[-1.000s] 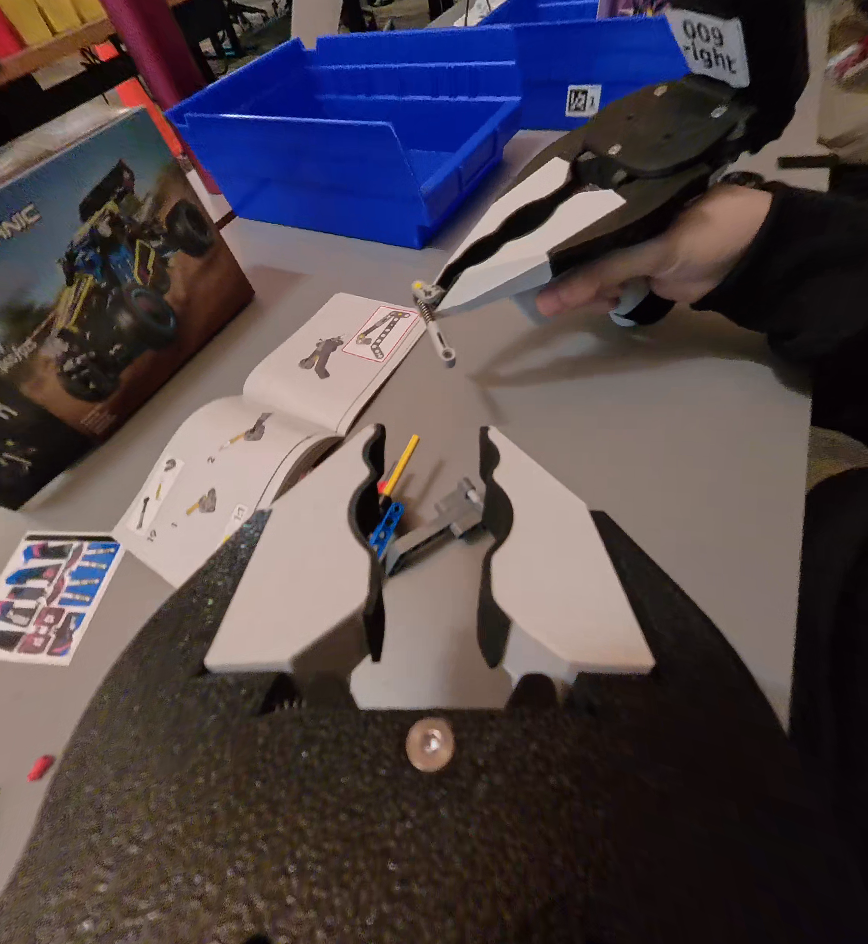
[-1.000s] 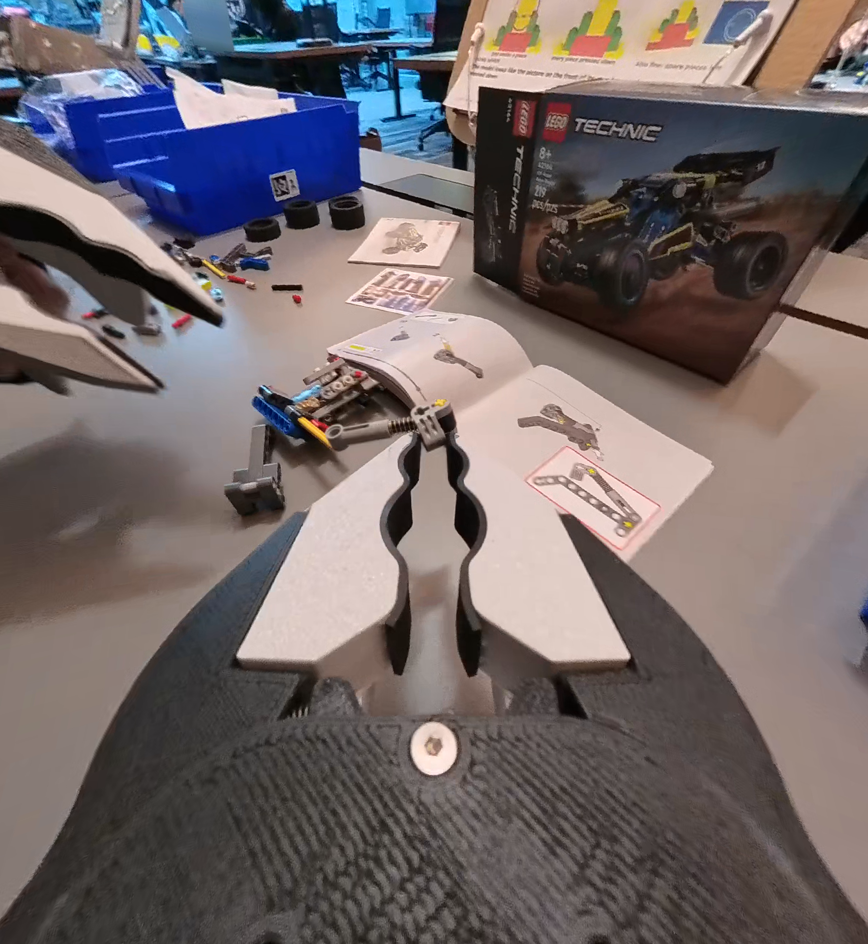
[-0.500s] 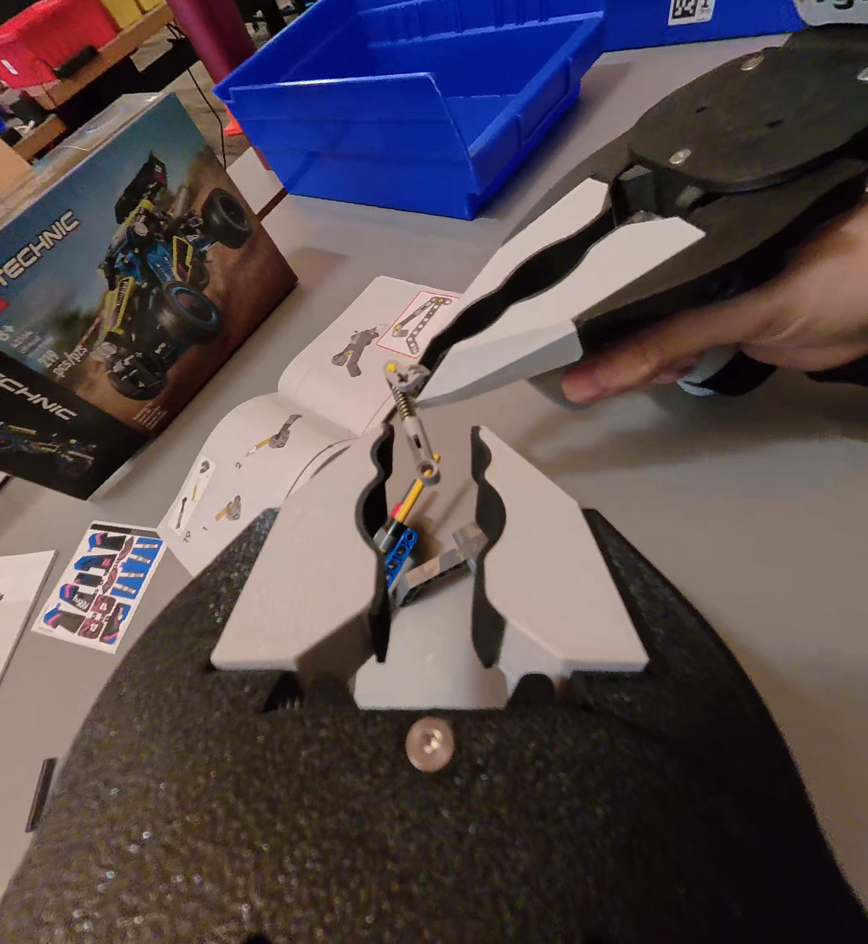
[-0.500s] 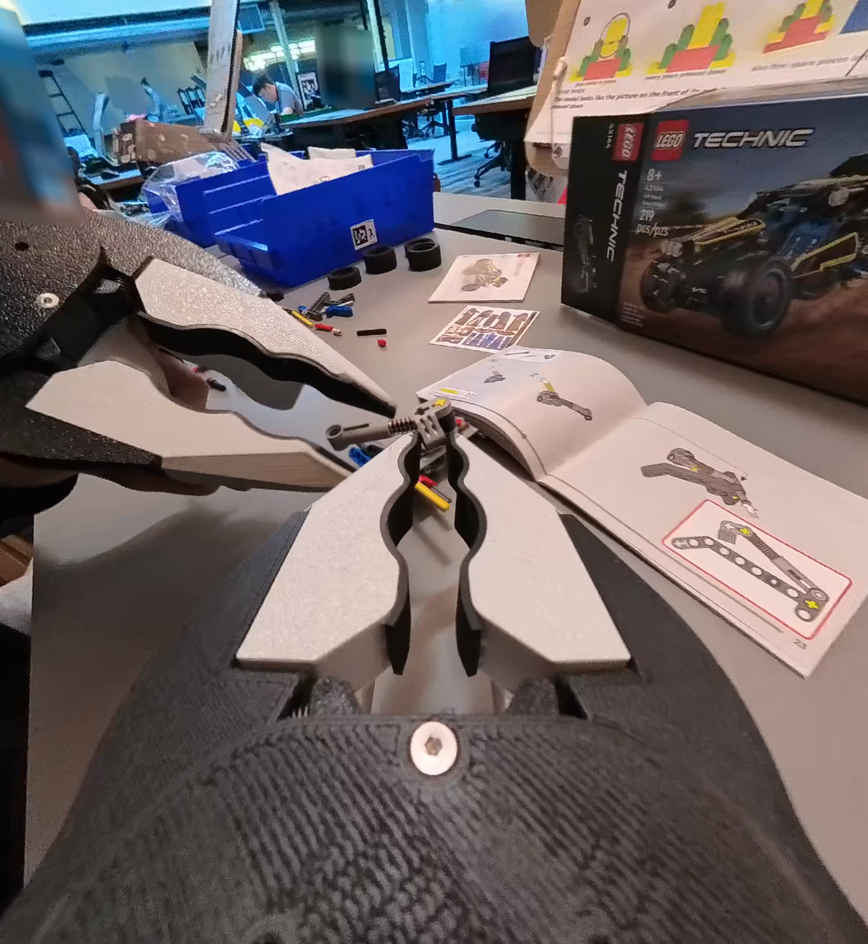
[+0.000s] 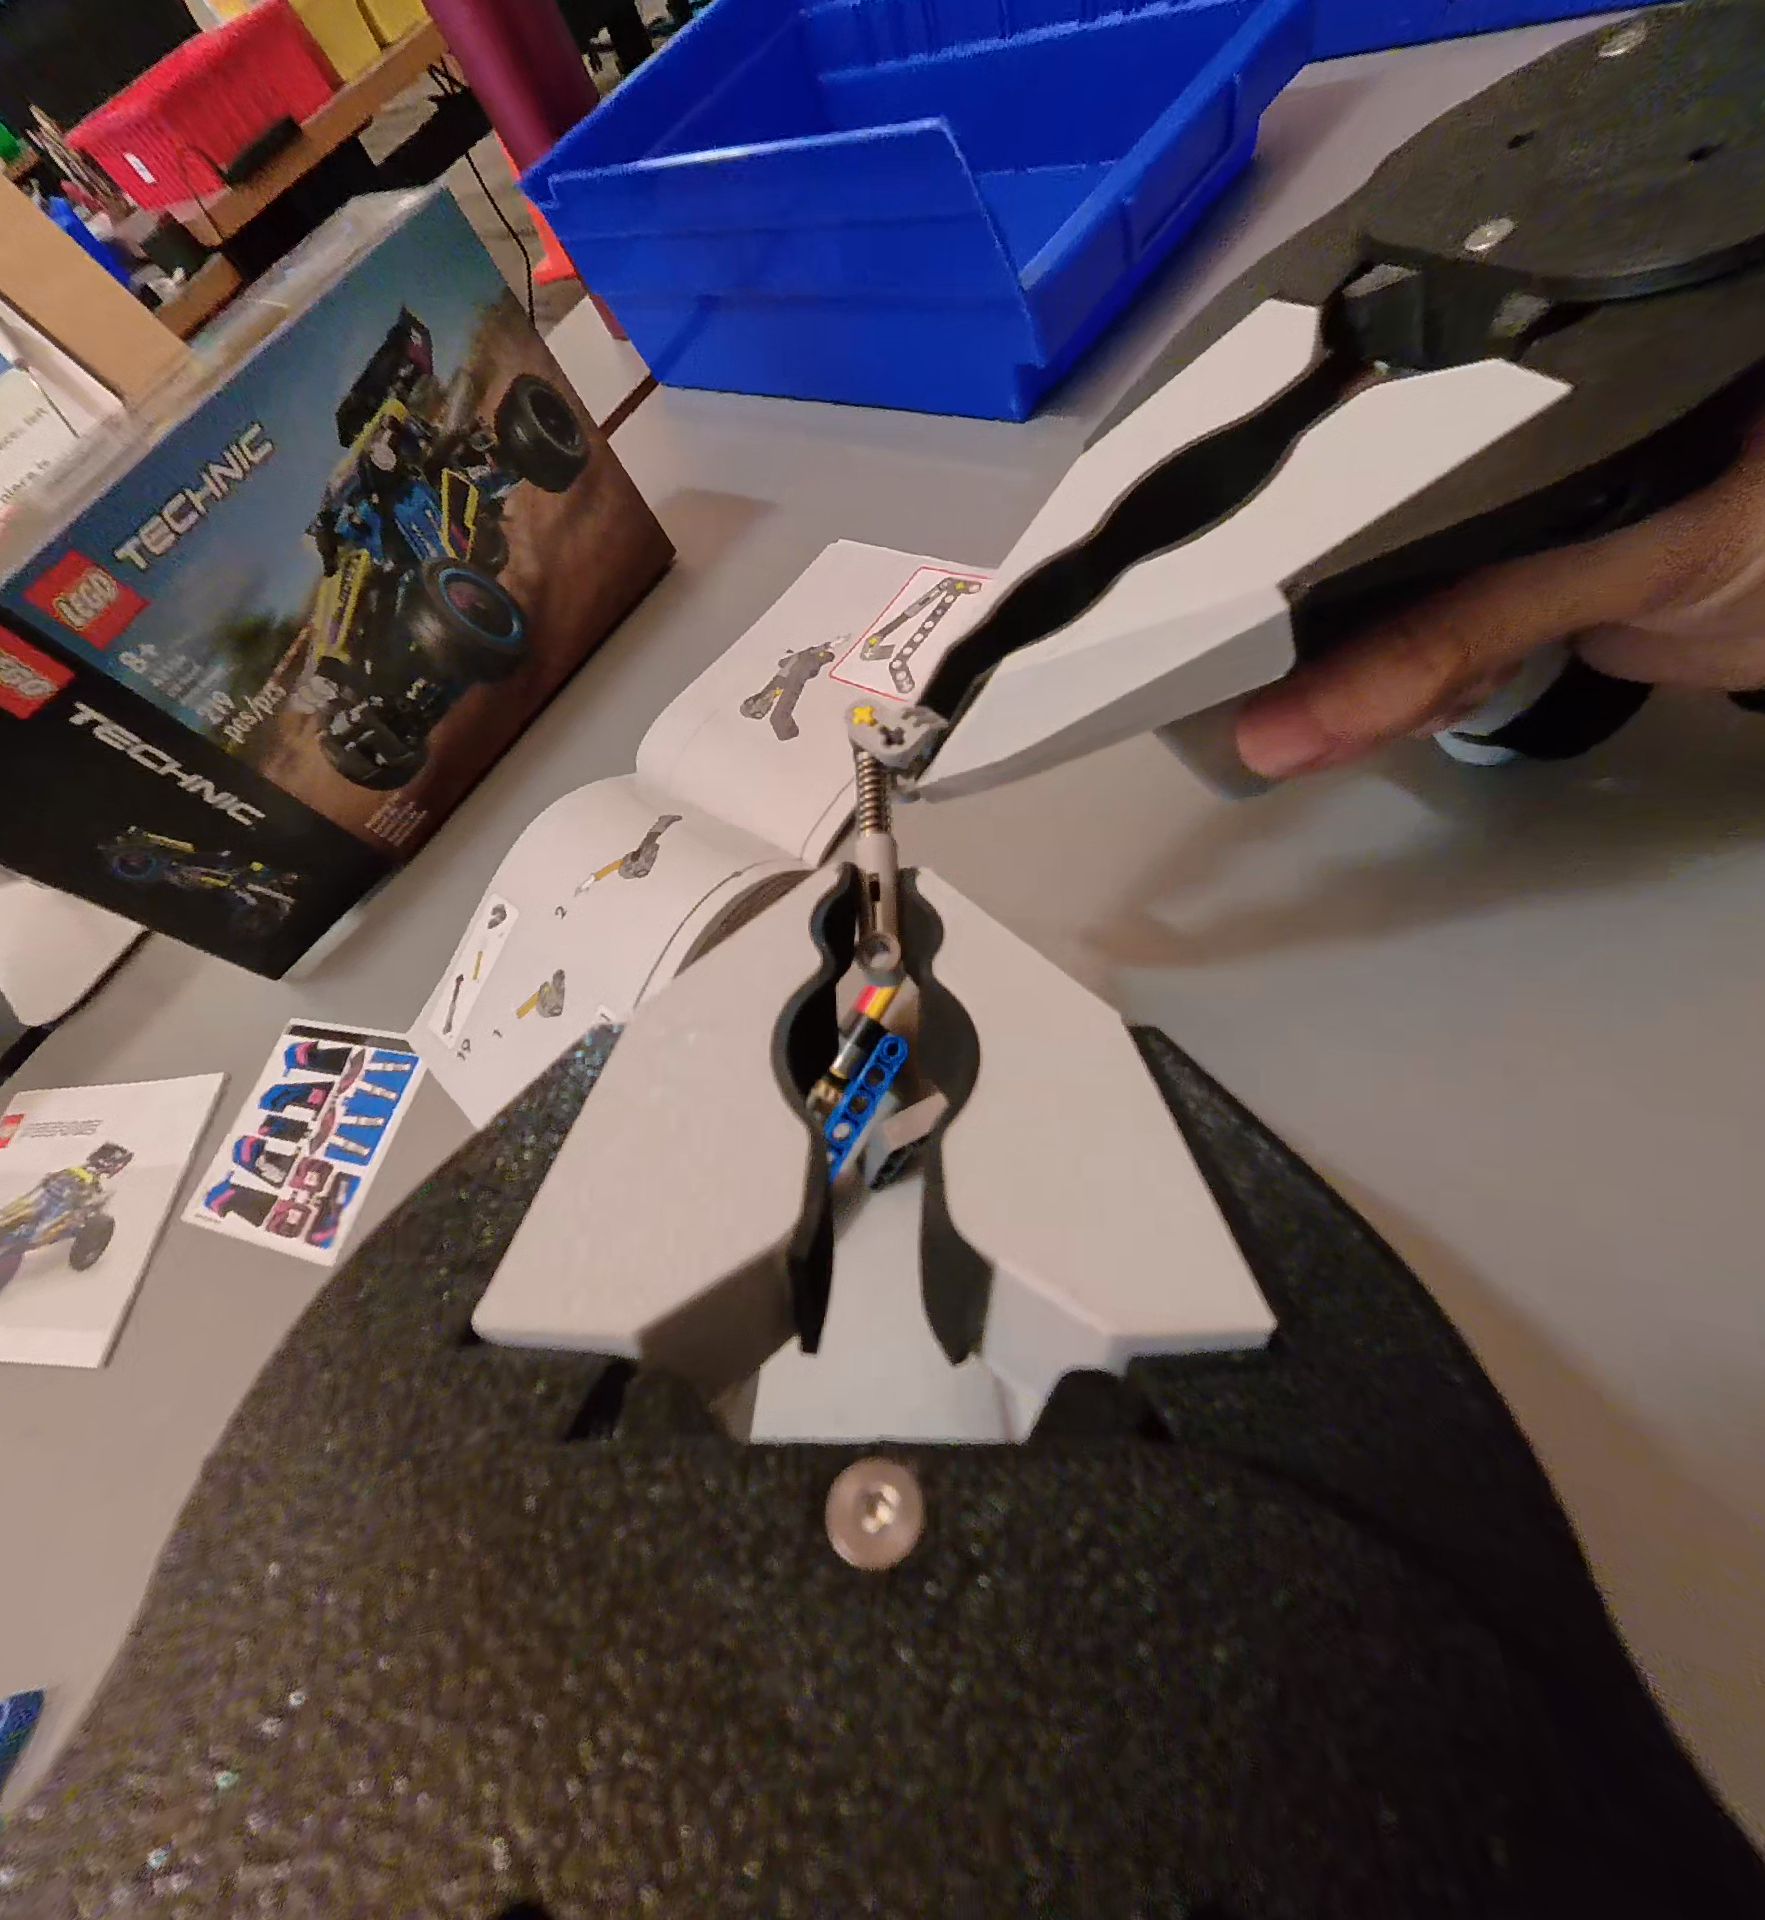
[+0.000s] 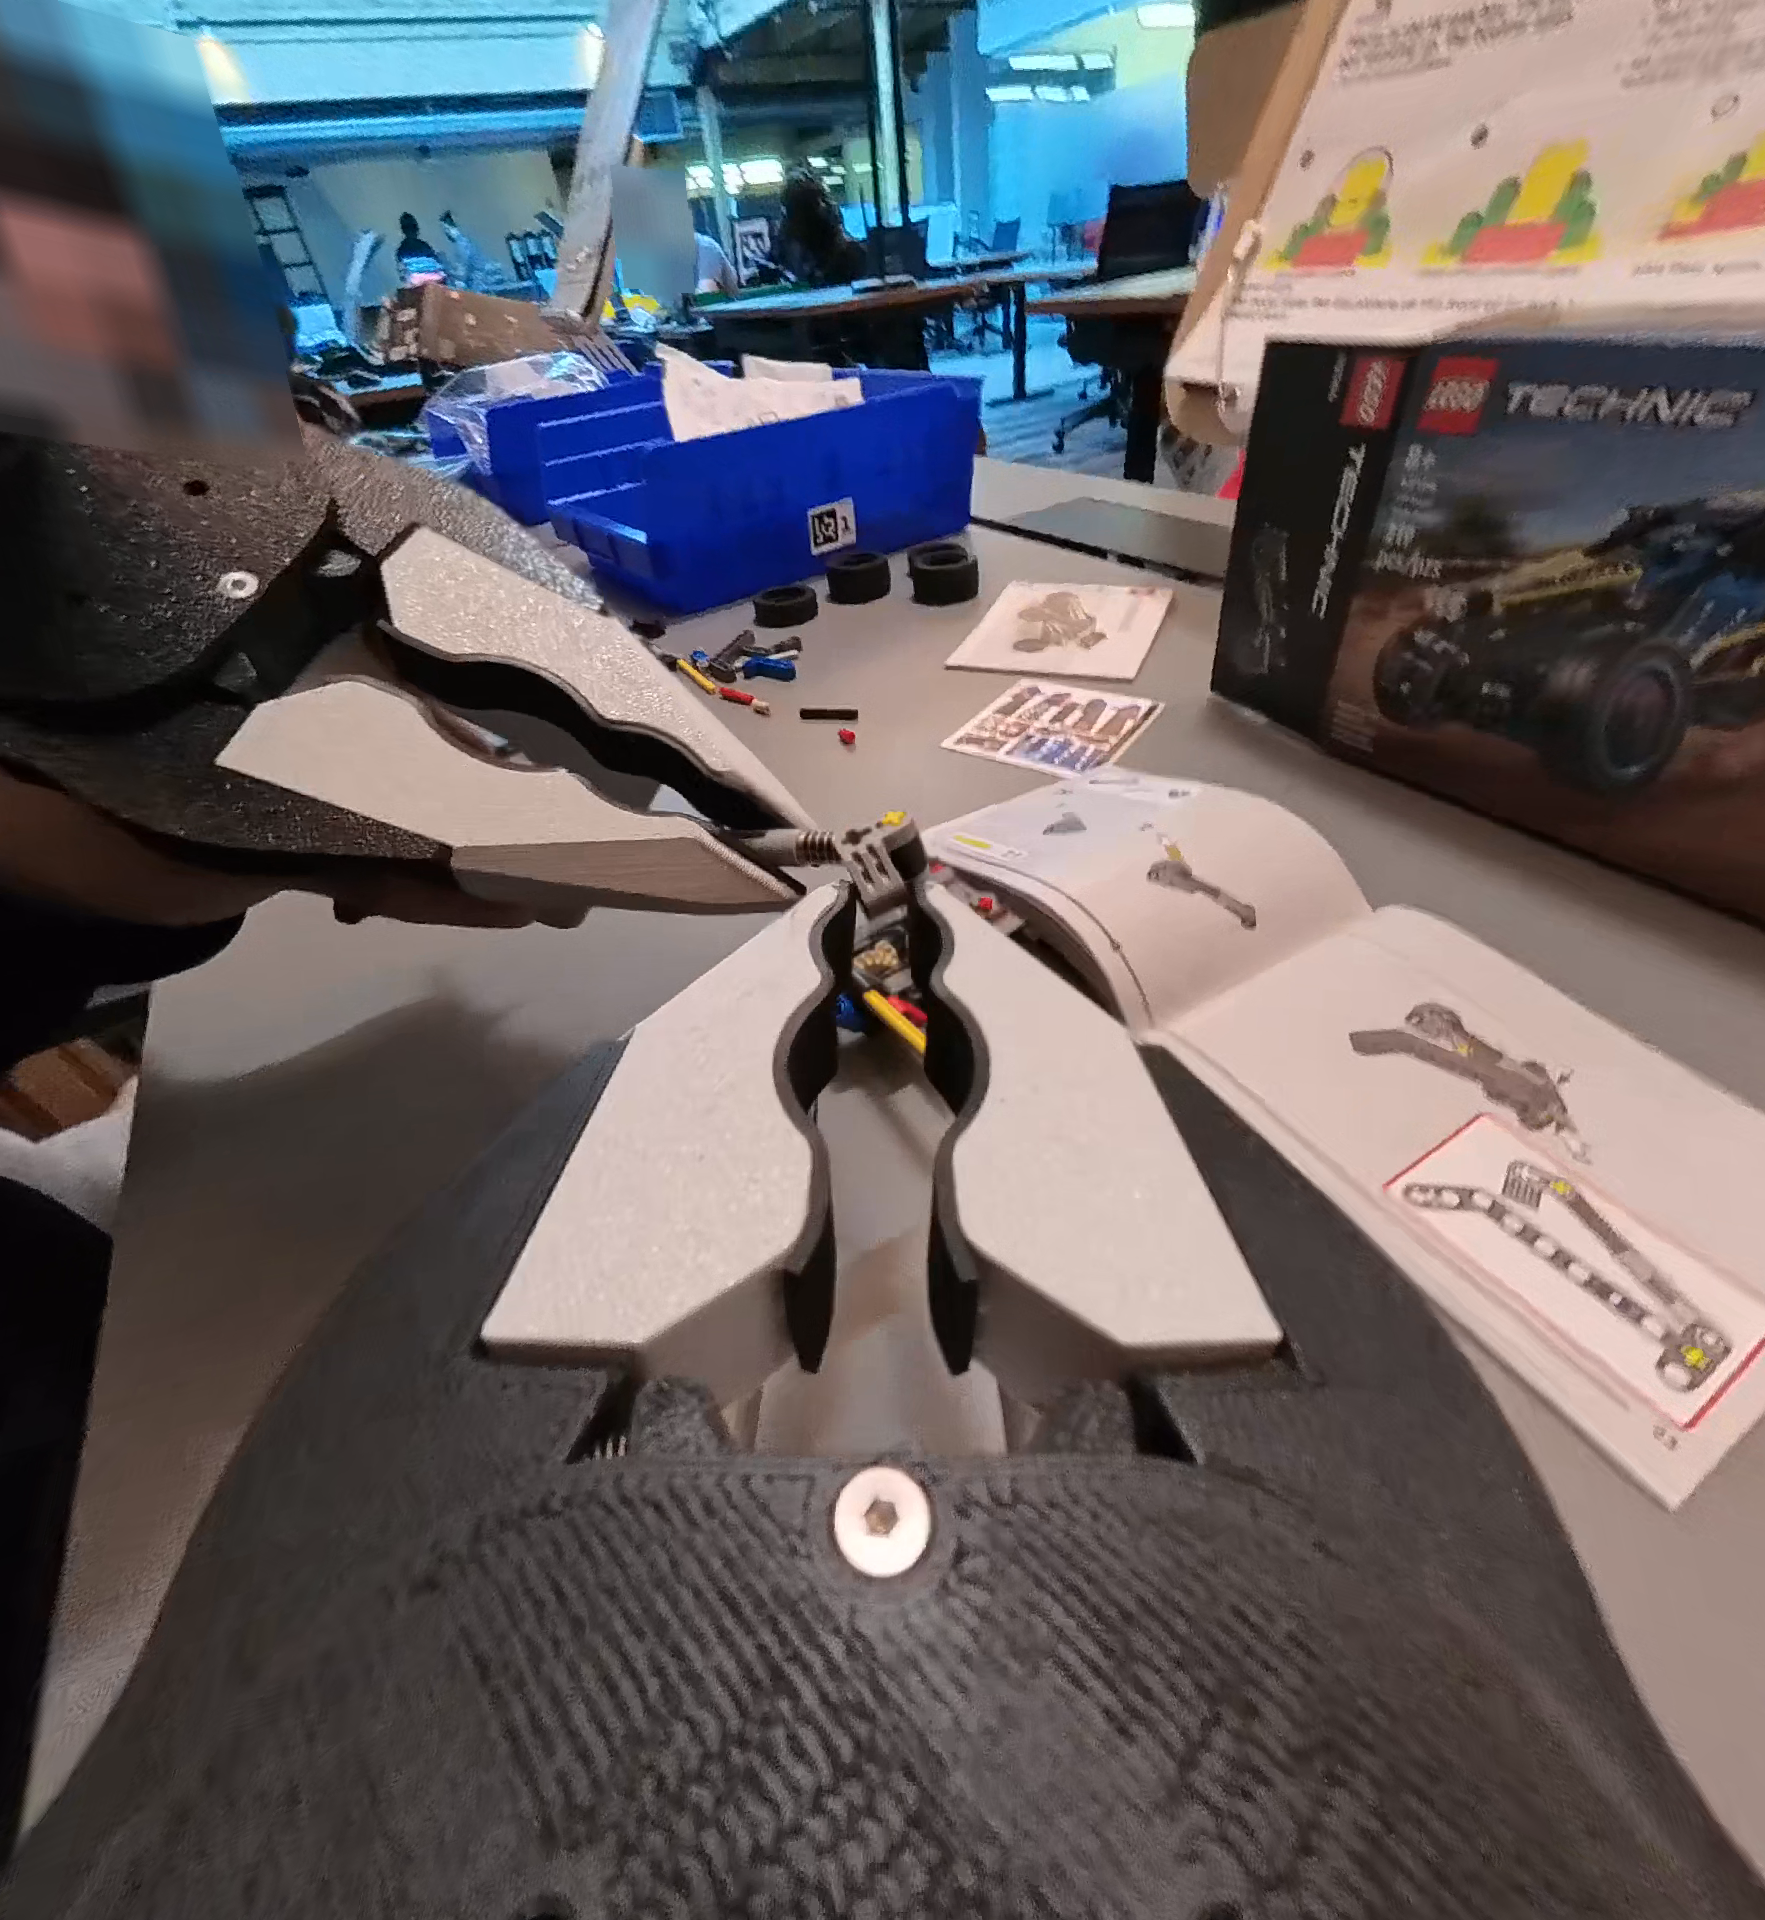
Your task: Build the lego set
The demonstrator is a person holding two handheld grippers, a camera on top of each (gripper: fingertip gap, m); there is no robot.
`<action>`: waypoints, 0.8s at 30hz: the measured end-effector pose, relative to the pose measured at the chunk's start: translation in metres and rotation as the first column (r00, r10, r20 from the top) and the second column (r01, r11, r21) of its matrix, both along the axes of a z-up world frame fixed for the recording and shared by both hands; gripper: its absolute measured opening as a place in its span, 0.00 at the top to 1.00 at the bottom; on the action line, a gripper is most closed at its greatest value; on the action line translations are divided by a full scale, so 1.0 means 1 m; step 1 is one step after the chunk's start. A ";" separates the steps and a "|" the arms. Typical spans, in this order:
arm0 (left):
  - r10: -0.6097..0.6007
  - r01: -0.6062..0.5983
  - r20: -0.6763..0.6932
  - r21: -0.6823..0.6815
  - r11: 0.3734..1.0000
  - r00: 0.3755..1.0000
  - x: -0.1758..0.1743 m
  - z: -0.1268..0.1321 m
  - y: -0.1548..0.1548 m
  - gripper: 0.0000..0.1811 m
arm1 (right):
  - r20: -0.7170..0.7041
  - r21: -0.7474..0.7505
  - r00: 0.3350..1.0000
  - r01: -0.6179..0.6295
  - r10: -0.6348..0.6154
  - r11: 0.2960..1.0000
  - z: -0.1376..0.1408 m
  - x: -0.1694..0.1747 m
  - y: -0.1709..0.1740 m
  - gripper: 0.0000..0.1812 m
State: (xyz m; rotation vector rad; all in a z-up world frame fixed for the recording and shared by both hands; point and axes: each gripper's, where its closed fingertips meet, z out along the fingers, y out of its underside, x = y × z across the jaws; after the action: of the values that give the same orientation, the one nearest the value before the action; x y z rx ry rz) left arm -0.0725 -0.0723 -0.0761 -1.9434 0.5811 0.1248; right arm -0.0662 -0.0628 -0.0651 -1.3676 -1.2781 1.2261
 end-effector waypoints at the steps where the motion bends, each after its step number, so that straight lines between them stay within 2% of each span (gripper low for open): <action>1: -0.005 0.005 -0.019 0.018 1.000 1.000 0.000 0.003 0.000 0.97 | -0.028 0.049 1.000 -0.008 0.010 0.999 0.004 0.001 -0.001 0.96; 4: -0.038 0.048 -0.128 0.077 0.996 0.991 0.000 0.010 -0.001 0.98 | -0.086 0.243 0.995 -0.021 0.043 0.970 0.013 0.006 -0.005 0.96; 7: -0.069 0.109 -0.253 0.148 0.983 0.965 0.000 0.017 -0.002 0.97 | -0.105 0.469 0.991 -0.018 0.077 0.883 0.018 0.014 -0.011 0.96; 9: -0.066 0.120 -0.296 0.166 0.979 0.953 -0.002 0.018 -0.002 0.95 | -0.089 0.543 0.992 -0.031 0.095 0.839 0.016 0.017 -0.014 0.96; 12: -0.067 0.120 -0.303 0.161 0.980 0.951 -0.006 0.016 -0.002 0.93 | -0.063 0.609 0.993 -0.040 0.099 0.792 0.010 0.017 -0.016 0.96; 15: -0.072 0.119 -0.298 0.142 0.983 0.952 -0.009 0.013 -0.003 0.94 | -0.052 0.632 0.993 -0.046 0.102 0.774 0.006 0.015 -0.018 0.96; 24: -0.064 0.112 -0.330 0.129 0.985 0.942 -0.012 0.007 -0.002 0.94 | -0.073 0.630 0.994 -0.022 0.087 0.777 0.000 0.012 -0.015 0.96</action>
State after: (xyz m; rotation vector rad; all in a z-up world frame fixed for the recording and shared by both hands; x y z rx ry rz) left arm -0.0843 -0.0742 -0.0692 -1.7613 0.8517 0.4268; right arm -0.0539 -0.0780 -0.0653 -0.7708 -1.4858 0.7686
